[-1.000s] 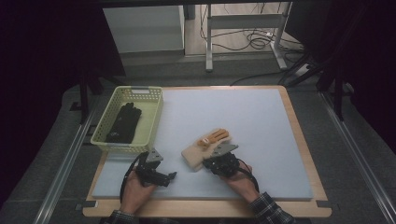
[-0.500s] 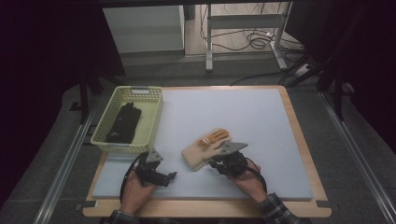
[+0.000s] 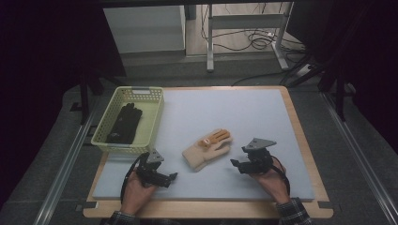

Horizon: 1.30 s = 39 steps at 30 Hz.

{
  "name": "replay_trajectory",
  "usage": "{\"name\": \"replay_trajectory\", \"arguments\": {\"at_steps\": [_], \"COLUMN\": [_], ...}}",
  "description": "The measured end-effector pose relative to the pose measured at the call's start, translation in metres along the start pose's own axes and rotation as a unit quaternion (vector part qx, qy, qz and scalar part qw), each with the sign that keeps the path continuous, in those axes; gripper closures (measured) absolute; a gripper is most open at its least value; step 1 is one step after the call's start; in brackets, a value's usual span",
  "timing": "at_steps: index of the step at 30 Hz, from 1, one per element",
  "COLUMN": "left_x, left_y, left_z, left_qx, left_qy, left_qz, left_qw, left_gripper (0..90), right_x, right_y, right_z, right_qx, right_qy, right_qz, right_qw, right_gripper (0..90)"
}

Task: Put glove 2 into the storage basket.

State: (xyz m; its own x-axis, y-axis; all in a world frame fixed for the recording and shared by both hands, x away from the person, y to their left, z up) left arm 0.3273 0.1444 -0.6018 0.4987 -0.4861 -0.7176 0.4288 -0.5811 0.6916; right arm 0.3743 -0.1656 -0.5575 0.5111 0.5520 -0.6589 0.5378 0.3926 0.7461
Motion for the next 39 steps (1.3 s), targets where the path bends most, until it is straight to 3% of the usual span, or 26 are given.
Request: {"name": "replay_trajectory", "arguments": {"at_steps": [5, 11, 30, 33, 38, 39], "left_x": [0.0, 0.0, -0.001, -0.001, -0.004, -0.004], "left_y": [0.0, 0.0, 0.001, 0.009, 0.025, 0.035], "left_z": [0.0, 0.0, 0.001, 0.008, 0.011, 0.011], "left_qx": [0.0, -0.001, 0.006, 0.016, 0.028, 0.033], "left_qy": [0.0, 0.0, -0.008, -0.038, -0.043, -0.046], "left_qz": [0.0, 0.001, -0.007, -0.004, 0.003, 0.008], "left_qw": [1.0, 1.0, 0.9999, 0.9991, 0.9987, 0.9984], "left_gripper": [1.3, 1.2, 0.8, 0.0, 0.0, 0.0], "right_x": [-0.005, -0.004, -0.002, -0.002, -0.002, -0.002], "right_y": [-0.012, -0.027, -0.029, -0.029, -0.029, -0.029], "right_z": [0.018, 0.034, 0.034, 0.034, 0.035, 0.035], "right_qx": [0.019, 0.024, 0.025, 0.025, 0.024, 0.023], "right_qy": [-0.016, -0.041, -0.043, -0.043, -0.044, -0.044], "right_qz": [0.0, -0.019, -0.025, -0.025, -0.025, -0.025], "right_qw": [0.9997, 0.9987, 0.9985, 0.9985, 0.9985, 0.9985], "right_gripper": [17.7, 10.7, 9.0, 9.0, 9.0, 9.0]}}
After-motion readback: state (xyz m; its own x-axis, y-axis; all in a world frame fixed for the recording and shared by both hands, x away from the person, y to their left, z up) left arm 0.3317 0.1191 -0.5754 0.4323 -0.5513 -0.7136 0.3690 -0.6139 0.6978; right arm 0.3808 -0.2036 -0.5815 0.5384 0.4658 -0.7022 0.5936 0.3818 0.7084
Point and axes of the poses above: each handheld gripper's, and its own axes: x roughly forward along the jaws, y roughly out of its top, z roughly to its right, the point moved 7 cm from there along x, roughly forward along the jaws, and after that the axes turned 10 degrees about x, right-handed, at the moved point
